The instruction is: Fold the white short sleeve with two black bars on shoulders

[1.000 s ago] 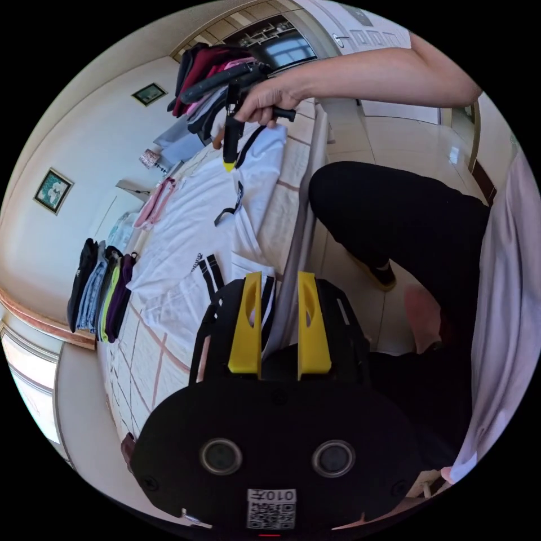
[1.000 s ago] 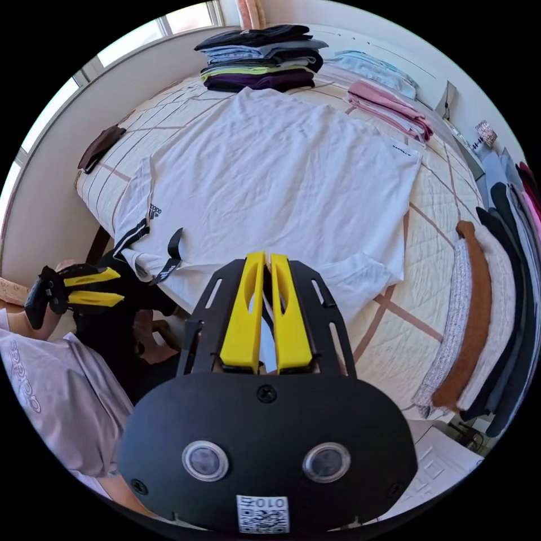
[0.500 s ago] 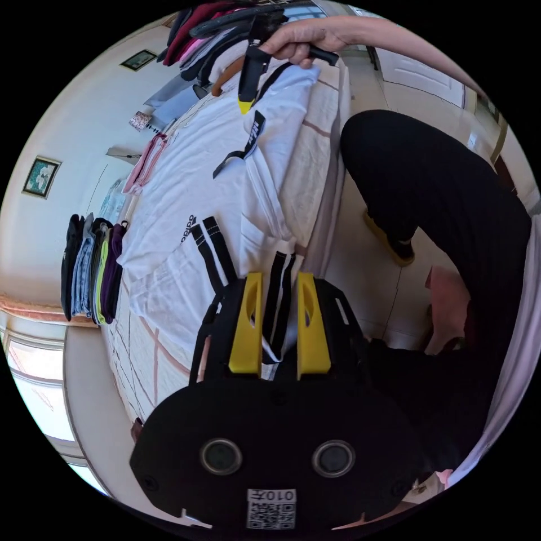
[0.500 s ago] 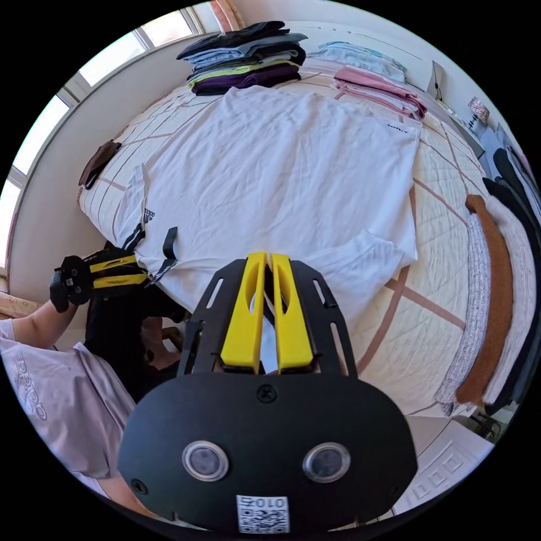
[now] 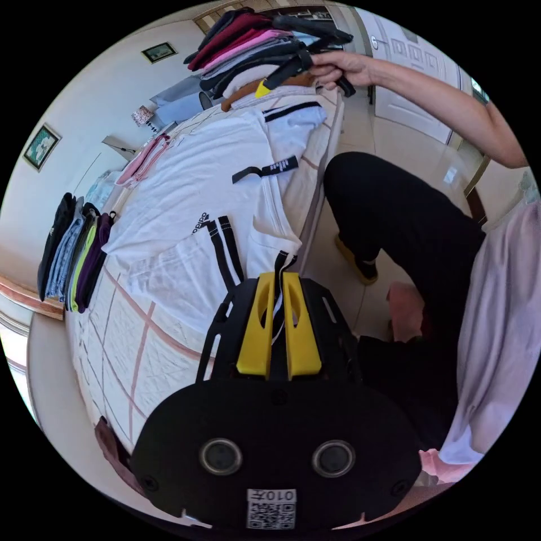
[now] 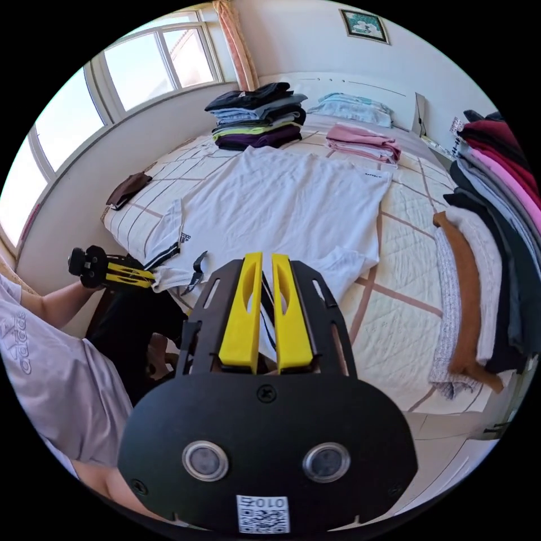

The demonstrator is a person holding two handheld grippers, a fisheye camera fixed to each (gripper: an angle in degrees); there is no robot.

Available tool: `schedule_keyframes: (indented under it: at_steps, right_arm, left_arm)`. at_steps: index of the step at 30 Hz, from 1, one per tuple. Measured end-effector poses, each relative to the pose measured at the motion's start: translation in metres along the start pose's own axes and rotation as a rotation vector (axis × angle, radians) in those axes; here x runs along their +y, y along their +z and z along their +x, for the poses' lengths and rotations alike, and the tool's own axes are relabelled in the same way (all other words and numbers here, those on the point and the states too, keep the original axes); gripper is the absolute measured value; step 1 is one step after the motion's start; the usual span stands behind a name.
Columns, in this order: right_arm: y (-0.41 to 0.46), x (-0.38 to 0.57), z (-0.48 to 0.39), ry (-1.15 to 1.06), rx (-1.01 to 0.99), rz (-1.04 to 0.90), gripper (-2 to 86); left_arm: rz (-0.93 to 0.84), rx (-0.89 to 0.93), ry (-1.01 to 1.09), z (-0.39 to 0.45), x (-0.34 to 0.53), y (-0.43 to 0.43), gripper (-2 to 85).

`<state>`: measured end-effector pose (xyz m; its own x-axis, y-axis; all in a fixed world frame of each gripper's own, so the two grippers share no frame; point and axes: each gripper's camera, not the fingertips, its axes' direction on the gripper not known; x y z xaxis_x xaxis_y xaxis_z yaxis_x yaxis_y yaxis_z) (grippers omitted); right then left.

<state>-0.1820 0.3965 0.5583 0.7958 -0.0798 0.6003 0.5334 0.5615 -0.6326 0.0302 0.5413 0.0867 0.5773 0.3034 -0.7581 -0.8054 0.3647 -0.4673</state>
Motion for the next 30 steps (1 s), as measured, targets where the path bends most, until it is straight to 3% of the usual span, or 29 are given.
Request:
schedule_keyframes:
  at_steps: [5, 12, 17, 23, 30]
  right_arm:
    - [-0.017, 0.027, -0.024, -0.113, -0.014, -0.043, 11.6]
    - [0.008, 0.055, -0.122, -0.390, 0.146, -0.177, 13.2]
    - [0.013, 0.079, -0.148, -0.299, 0.403, -0.062, 10.9]
    - [0.016, 0.073, -0.165, -0.307, 0.382, -0.095, 8.8]
    - [0.001, 0.071, -0.194, -0.297, 0.522, -0.001, 7.9]
  left_arm:
    - [0.122, 0.144, -0.139, -0.049, 0.028, -0.048, 0.8]
    - [0.113, 0.108, -0.117, -0.064, 0.018, -0.061, 0.8]
    - [0.109, 0.091, -0.091, -0.068, 0.007, -0.070, 0.7]
    - [0.122, 0.099, -0.141, -0.085, 0.000, -0.078, 0.7]
    - [0.135, 0.100, -0.152, -0.089, -0.019, -0.090, 0.8]
